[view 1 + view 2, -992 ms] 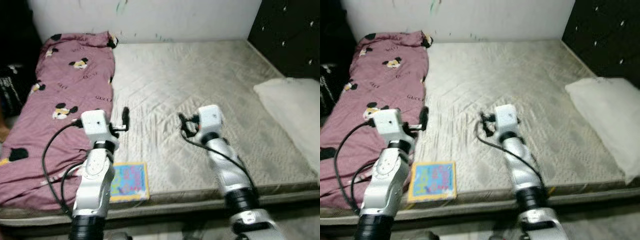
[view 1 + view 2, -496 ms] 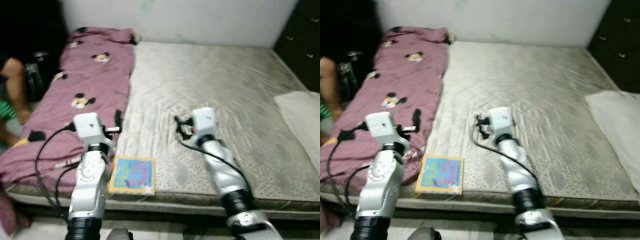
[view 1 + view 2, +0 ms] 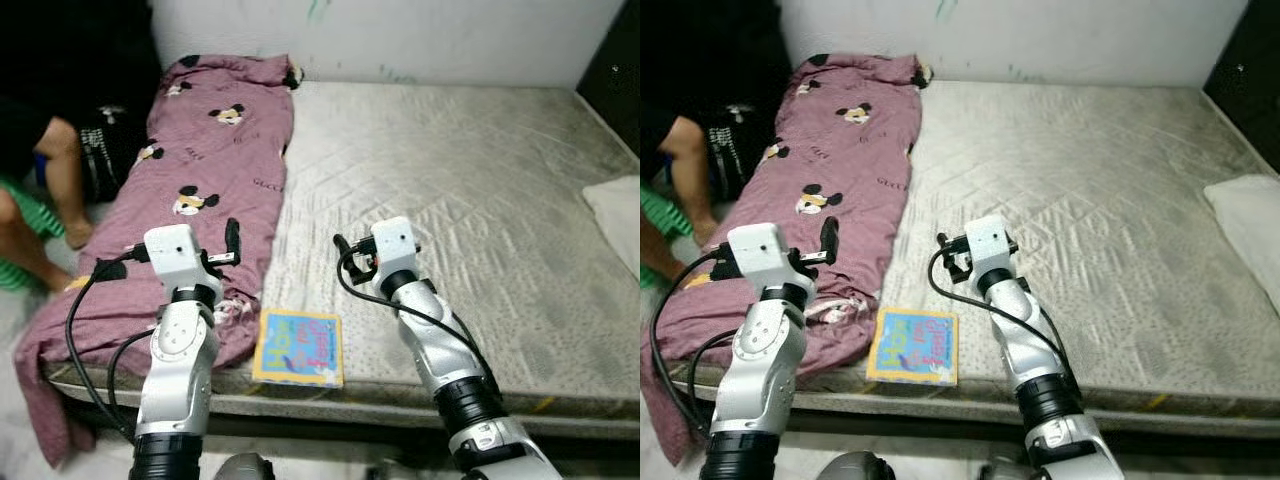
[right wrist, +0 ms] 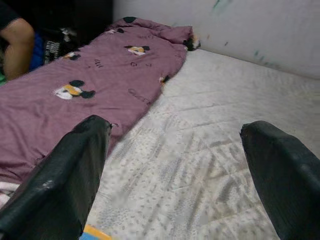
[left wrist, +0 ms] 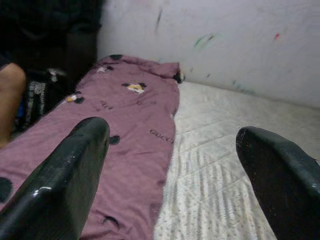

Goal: Clean up the room

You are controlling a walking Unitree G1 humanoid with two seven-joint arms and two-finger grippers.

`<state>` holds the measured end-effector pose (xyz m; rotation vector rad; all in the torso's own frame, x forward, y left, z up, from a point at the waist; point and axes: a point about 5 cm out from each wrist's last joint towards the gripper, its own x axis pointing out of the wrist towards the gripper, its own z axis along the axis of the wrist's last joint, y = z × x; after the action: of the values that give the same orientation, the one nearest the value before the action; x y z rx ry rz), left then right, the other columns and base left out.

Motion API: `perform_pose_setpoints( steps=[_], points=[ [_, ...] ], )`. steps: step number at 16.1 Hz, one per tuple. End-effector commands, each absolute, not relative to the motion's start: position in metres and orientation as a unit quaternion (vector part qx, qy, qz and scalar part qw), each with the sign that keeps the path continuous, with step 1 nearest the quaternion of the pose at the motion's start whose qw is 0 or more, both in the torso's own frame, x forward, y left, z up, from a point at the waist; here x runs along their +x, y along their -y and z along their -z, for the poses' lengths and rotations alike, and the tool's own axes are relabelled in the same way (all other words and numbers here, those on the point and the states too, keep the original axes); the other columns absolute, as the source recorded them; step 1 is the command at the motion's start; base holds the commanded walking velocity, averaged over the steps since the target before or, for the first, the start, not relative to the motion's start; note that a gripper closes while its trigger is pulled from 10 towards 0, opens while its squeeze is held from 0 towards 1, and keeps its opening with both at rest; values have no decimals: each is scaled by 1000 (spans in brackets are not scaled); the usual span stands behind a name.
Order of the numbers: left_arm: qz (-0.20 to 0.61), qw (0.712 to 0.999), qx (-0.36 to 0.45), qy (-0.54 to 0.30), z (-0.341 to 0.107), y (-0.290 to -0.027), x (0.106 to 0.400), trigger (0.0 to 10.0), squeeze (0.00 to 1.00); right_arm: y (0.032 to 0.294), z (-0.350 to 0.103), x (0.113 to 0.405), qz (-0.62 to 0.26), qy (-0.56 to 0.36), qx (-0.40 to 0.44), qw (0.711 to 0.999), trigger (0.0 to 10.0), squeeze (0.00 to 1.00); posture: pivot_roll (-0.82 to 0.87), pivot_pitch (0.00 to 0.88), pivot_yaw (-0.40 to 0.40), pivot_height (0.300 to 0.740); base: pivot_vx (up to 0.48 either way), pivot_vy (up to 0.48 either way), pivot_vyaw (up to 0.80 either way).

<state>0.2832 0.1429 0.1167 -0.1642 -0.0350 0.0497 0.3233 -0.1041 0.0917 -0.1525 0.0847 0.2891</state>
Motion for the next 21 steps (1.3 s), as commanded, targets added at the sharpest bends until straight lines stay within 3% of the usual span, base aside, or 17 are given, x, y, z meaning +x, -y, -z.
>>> perform_pose_setpoints(
  steps=[1, 14, 16, 21],
  points=[
    [-27, 996, -85, 19, -117, -142, 283, 10000, 0, 107, -91, 324, -141, -45, -72, 986, 10000, 0, -34, 0, -12, 740, 0, 469, 0],
    [-39, 998, -52, 3, -107, -156, 273, 10000, 0, 109, -88, 323, -136, -56, -55, 988, 10000, 0, -37, 0, -12, 740, 0, 0, 0],
    [-33, 998, -57, 7, -108, -154, 273, 10000, 0, 109, -87, 323, -134, -62, -50, 988, 10000, 0, -37, 0, -12, 740, 0, 0, -800],
    [-24, 998, -58, 9, -109, -151, 274, 10000, 0, 110, -88, 323, -135, -56, -55, 988, 10000, 0, -39, 0, -9, 740, 154, 0, 0]
  ],
)
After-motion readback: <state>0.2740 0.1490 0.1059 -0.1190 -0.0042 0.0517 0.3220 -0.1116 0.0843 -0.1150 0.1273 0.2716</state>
